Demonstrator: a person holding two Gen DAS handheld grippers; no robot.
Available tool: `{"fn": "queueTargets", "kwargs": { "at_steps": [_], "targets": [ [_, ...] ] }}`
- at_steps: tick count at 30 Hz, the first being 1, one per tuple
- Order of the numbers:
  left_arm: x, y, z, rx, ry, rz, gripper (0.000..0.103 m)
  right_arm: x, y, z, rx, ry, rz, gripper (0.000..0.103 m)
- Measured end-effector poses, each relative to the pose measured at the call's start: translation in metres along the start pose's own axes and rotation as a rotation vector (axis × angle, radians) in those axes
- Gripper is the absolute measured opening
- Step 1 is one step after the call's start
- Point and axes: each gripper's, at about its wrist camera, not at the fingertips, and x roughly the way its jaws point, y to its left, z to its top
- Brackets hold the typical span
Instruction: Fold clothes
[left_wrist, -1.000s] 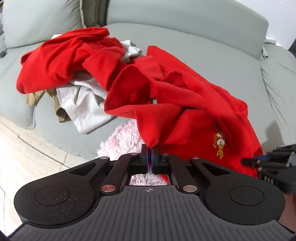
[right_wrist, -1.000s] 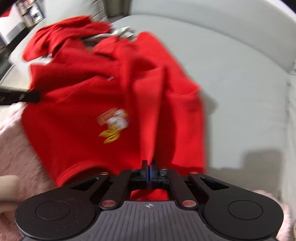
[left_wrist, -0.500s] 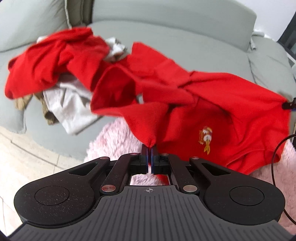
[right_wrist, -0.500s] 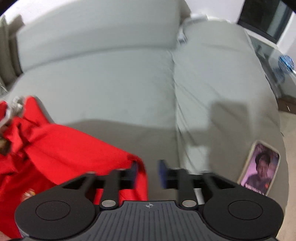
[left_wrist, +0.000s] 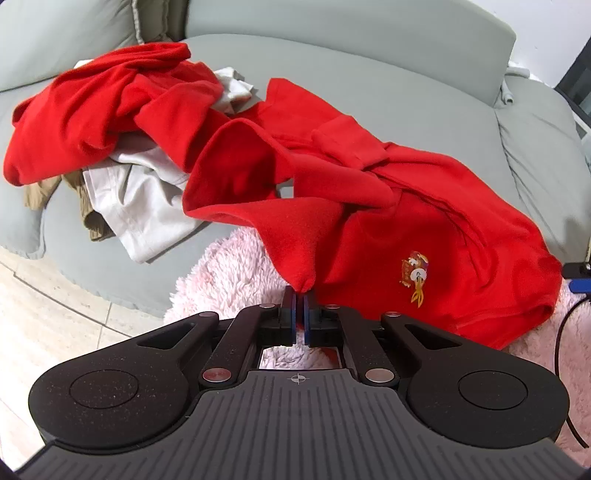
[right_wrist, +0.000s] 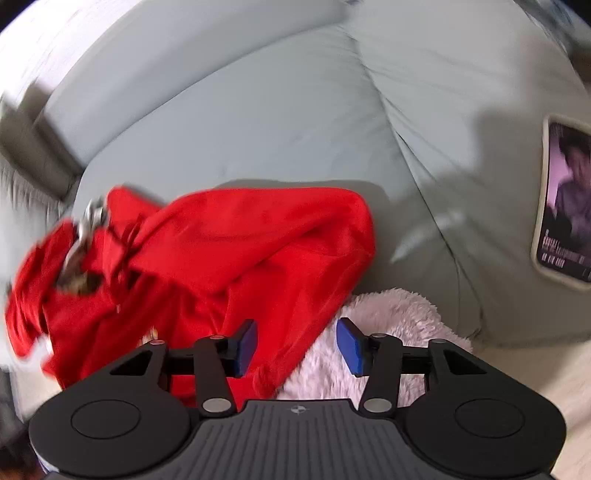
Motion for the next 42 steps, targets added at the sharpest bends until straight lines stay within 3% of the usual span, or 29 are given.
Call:
{"fn": "queueTargets", "kwargs": {
  "at_steps": [7,13,14,18,19,25,32,33,35,37,39,42],
  "targets": [
    [0.001,0.003,-0.001,-0.014,-0.003,-0.004,0.006,0.027,-0.005,0.021,-0.004,0.018,-0.136,0.047],
    [0.001,0.002,0.0,-0.012,-0.003,0.001,0.006,0.047,-0.007,0.013,-0.085,0.003,-0.105,0.05],
    [0.001,0.002,0.0,-0.012,-0.003,0.001,0.006,0.049,-0.005,0.013,-0.093,-0.003,-0.096,0.046],
    [0.001,0.002,-0.001,-0.007,-0.008,0.001,0.006,0.036,-0.014,0.006,-0.078,-0.03,0.001,0.011],
    [0.001,0.001,0.0,-0.007,-0.01,-0.001,0.005,0.033,-0.017,0.005,-0.056,-0.031,0.031,0.009],
    [-0.012,0.007,0.004,-0.052,-0.035,-0.056,0.002,0.004,-0.014,-0.007,0.0,-0.066,0.189,0.007],
    [-0.031,0.009,0.013,-0.108,-0.084,-0.129,0.002,-0.042,0.019,-0.005,-0.012,-0.15,0.371,0.006],
    [-0.028,0.01,0.012,-0.11,-0.072,-0.133,0.004,-0.045,0.021,-0.004,-0.017,-0.157,0.378,0.006],
    [-0.017,0.014,0.01,-0.132,-0.025,-0.14,0.023,-0.051,0.027,-0.005,-0.043,-0.179,0.378,0.006],
    [-0.008,0.021,0.005,-0.172,0.005,-0.138,0.035,-0.051,0.03,-0.005,-0.058,-0.185,0.356,0.006],
    [-0.003,0.028,0.0,-0.206,-0.006,-0.171,0.036,-0.049,0.027,-0.004,-0.057,-0.18,0.328,0.006],
    [-0.002,0.032,0.0,-0.225,-0.04,-0.207,0.046,-0.046,0.02,-0.001,-0.044,-0.179,0.299,0.006]
  ]
}}
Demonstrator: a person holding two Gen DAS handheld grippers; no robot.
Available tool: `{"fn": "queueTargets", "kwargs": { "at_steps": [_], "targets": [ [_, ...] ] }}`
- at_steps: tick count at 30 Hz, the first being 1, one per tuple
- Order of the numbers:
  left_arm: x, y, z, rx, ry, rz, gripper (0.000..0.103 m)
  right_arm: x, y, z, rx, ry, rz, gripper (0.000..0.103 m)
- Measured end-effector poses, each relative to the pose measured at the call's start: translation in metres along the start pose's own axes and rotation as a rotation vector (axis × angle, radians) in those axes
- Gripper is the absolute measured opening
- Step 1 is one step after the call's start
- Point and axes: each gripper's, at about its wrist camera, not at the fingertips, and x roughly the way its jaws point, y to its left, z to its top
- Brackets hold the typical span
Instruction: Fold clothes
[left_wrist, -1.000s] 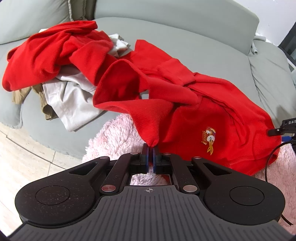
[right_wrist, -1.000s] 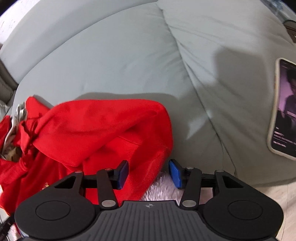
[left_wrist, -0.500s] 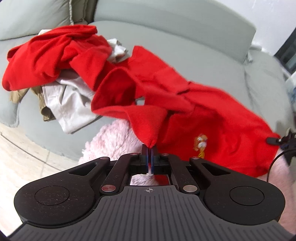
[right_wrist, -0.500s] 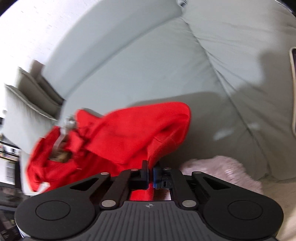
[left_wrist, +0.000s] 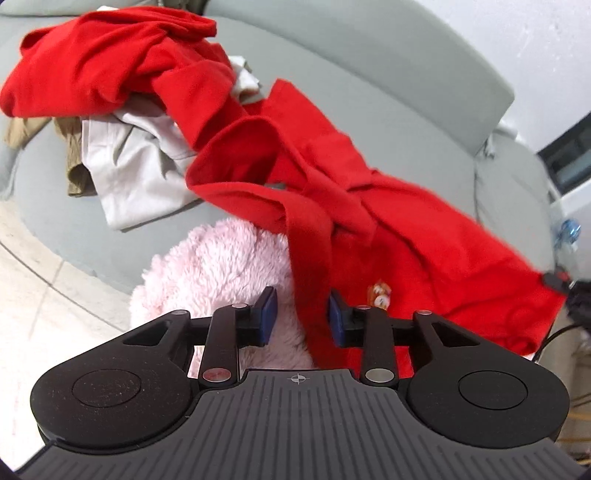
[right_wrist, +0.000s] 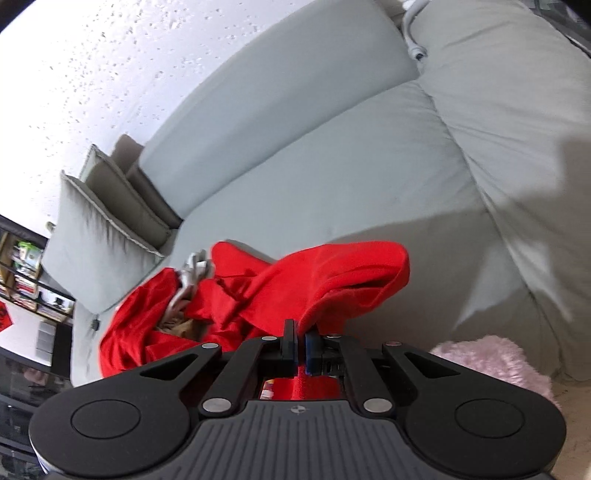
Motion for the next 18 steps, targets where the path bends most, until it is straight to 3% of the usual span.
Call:
{"fn": "queueTargets", "kwargs": {
  "at_steps": [5,9,12,14,18],
  "targets": [
    [0.011,-0.012,0.004,0.079,-0.045,0.028,0.052,0.007,-0.001,0.002,0.007,0.007,-0.007,0.006],
    [0.022,-0.015,0.006,0.13,-0.059,0.018,0.051,0.011,0.001,0.001,-0.003,0.019,-0.013,0.006],
    [0.029,-0.014,0.007,0.14,-0.034,0.008,0.031,0.015,0.001,0.0,-0.003,0.035,-0.02,0.007],
    [0.029,-0.014,0.006,0.146,-0.007,-0.002,0.004,0.016,0.001,-0.001,-0.005,0.042,-0.019,0.007],
    [0.026,-0.015,0.0,0.157,0.044,-0.016,0.003,0.018,-0.002,-0.006,0.0,0.061,-0.01,0.007]
  ]
}}
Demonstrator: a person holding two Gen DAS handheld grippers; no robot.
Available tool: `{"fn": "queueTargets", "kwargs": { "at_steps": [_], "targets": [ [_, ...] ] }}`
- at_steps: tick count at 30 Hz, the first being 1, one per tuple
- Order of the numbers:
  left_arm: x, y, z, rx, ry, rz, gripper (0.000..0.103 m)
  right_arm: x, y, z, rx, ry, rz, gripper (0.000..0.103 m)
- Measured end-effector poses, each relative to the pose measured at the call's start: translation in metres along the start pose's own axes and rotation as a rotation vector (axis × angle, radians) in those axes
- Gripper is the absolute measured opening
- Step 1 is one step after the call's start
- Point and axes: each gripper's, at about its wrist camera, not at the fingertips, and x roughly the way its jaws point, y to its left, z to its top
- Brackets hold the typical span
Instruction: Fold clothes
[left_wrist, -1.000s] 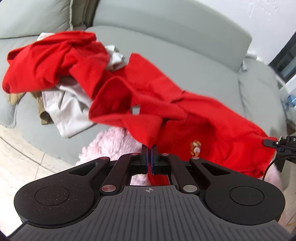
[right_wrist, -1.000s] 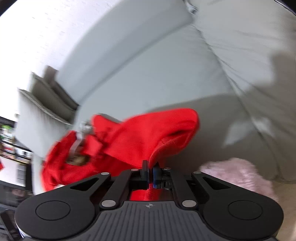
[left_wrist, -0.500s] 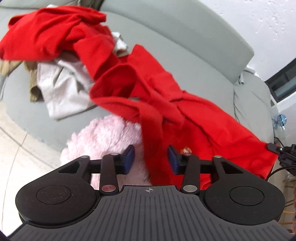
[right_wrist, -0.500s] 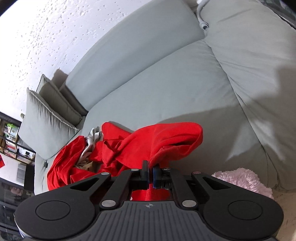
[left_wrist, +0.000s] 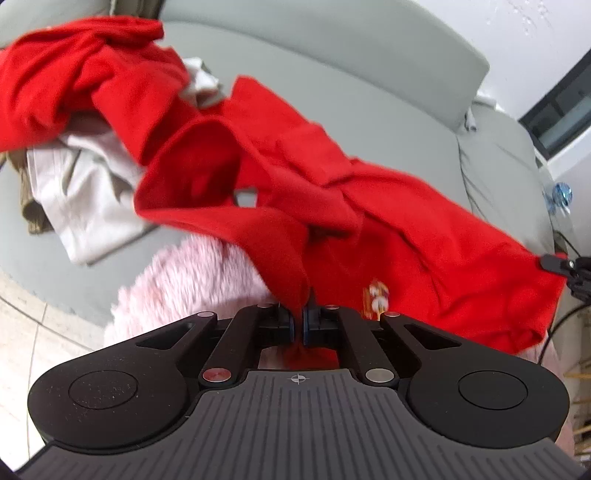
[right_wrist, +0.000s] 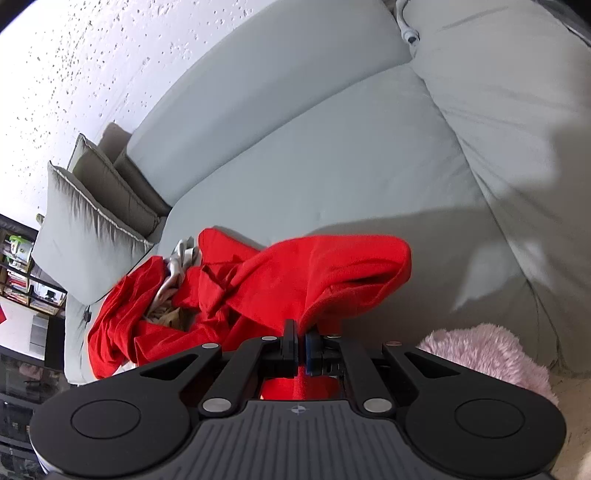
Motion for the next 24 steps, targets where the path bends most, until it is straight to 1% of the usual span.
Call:
{"fn": "queueTargets", "kwargs": {
  "at_steps": [2,7,12,13,14,15,17,20,22,24],
  "targets": [
    [-0.004,0.0,-0.002,-0.017,-0.001,-0.004,0.003,0.001,-0.004,-0.004,0.012,0.01,0.0,0.007],
    [-0.02,0.001,0.003,-0.08,-0.048,-0.025,0.003,-0.005,-0.012,-0.01,0.027,-0.003,0.001,0.007],
    [-0.055,0.0,0.023,-0.14,-0.144,-0.05,0.002,-0.016,-0.018,-0.01,0.039,-0.025,0.02,0.007],
    [-0.059,0.0,0.026,-0.139,-0.152,-0.046,0.002,-0.019,-0.019,-0.01,0.045,-0.026,0.028,0.007],
    [-0.064,0.0,0.029,-0.129,-0.162,-0.024,0.002,-0.019,-0.021,-0.011,0.054,-0.019,0.037,0.007],
    [-0.069,0.001,0.032,-0.115,-0.164,0.015,0.002,-0.017,-0.022,-0.015,0.059,-0.001,0.043,0.007],
    [-0.073,0.006,0.033,-0.117,-0.158,0.053,0.002,-0.011,-0.019,-0.027,0.056,0.048,0.047,0.007],
    [-0.08,0.023,0.029,-0.15,-0.162,0.09,0.002,0.0,-0.016,-0.046,0.052,0.119,0.053,0.007],
    [-0.083,0.035,0.027,-0.171,-0.166,0.115,0.002,0.007,-0.012,-0.055,0.051,0.15,0.057,0.007],
    [-0.082,0.046,0.026,-0.179,-0.166,0.116,0.003,0.015,-0.006,-0.063,0.05,0.179,0.06,0.007]
  ]
}}
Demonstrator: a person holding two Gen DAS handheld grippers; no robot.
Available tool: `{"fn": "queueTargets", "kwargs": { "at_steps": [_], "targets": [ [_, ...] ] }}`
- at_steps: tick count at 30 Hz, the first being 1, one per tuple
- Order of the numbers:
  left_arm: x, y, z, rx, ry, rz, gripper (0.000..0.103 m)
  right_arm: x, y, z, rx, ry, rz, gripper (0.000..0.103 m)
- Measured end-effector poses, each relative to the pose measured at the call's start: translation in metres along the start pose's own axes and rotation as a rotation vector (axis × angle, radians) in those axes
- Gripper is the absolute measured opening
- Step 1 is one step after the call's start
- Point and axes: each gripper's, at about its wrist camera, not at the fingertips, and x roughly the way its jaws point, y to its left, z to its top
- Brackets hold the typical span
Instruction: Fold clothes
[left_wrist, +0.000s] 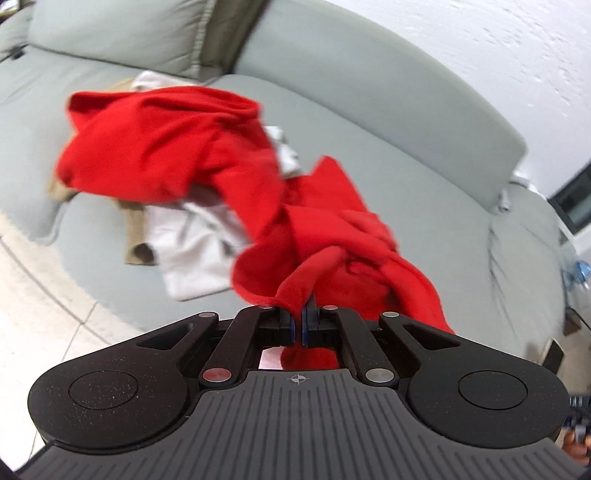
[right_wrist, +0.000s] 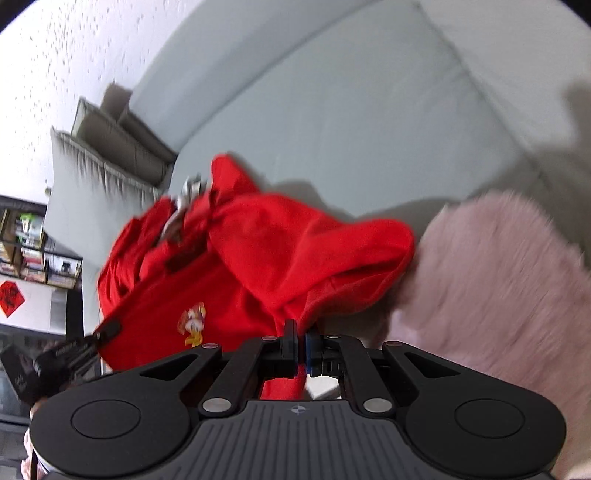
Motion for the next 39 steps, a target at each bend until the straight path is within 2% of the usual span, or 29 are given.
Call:
{"fn": "queueTargets", "kwargs": {
  "at_steps": [3,4,5,10,14,15,18,21,25,28,31,33,35,37,39],
  "targets": [
    [0.007,0.005,-0.009,0.02,0.057,-0.004,0.027,0.003,0.009,0.001,-0.008,-0.001,-0.003,0.007],
    [0.007,0.005,-0.013,0.035,0.069,0.005,0.039,0.002,0.011,0.003,-0.012,-0.006,-0.003,0.007],
    [0.006,0.005,-0.02,0.055,0.077,0.013,0.044,0.0,0.013,0.004,-0.015,-0.014,-0.001,0.007],
    [0.005,0.017,-0.054,-0.027,0.114,-0.055,0.046,-0.005,0.017,0.009,-0.024,-0.026,-0.004,0.007],
    [0.013,0.012,-0.064,-0.022,0.11,-0.048,0.051,-0.002,0.02,0.01,-0.031,-0.024,-0.009,0.007],
    [0.014,0.01,-0.065,-0.02,0.104,-0.05,0.05,-0.002,0.02,0.01,-0.034,-0.024,-0.01,0.007],
    [0.012,-0.003,-0.066,0.043,0.087,-0.039,0.037,-0.003,0.02,0.008,-0.037,-0.032,-0.008,0.007],
    [0.007,-0.015,-0.066,0.121,0.073,-0.017,0.009,-0.003,0.017,0.007,-0.029,-0.037,-0.003,0.007],
    [-0.002,-0.025,-0.064,0.16,0.056,-0.011,0.006,-0.004,0.016,0.006,-0.026,-0.042,0.008,0.007],
    [-0.015,-0.031,-0.056,0.127,0.031,-0.066,0.006,-0.009,0.017,0.008,-0.025,-0.052,0.029,0.007],
    [-0.033,-0.042,-0.022,0.078,-0.04,-0.118,0.005,-0.018,0.026,0.017,-0.047,-0.082,0.053,0.007],
    [-0.045,-0.051,0.007,0.055,-0.093,-0.136,0.005,-0.033,0.046,0.033,-0.104,-0.142,0.066,0.006],
    [-0.058,-0.062,0.038,0.033,-0.149,-0.155,0.005,-0.068,0.079,0.051,-0.187,-0.27,0.091,0.006],
    [-0.094,-0.084,0.088,0.034,-0.284,-0.181,0.005,-0.109,0.116,0.07,-0.275,-0.416,0.118,0.006],
    [-0.127,-0.098,0.115,0.037,-0.394,-0.208,0.005,-0.153,0.153,0.085,-0.361,-0.569,0.153,0.006]
  ]
}}
